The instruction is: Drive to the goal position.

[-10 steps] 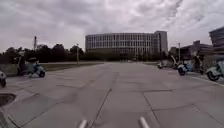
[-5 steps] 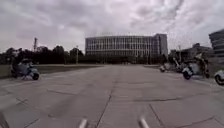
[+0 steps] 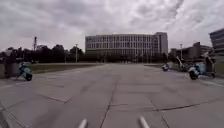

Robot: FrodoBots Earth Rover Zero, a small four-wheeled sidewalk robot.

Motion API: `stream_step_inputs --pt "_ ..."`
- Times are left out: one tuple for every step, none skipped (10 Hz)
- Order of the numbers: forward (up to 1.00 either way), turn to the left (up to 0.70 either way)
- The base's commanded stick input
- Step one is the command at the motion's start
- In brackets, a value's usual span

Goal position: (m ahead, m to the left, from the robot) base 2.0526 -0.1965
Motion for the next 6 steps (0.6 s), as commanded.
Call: stream_step_inputs --pt "0.70 -0.05" --pt "0.70 -0.13" --pt "0.70 -0.21" --pt "0.70 -0.28" --pt "0.70 -0.35" --pt "0.70 -0.35"
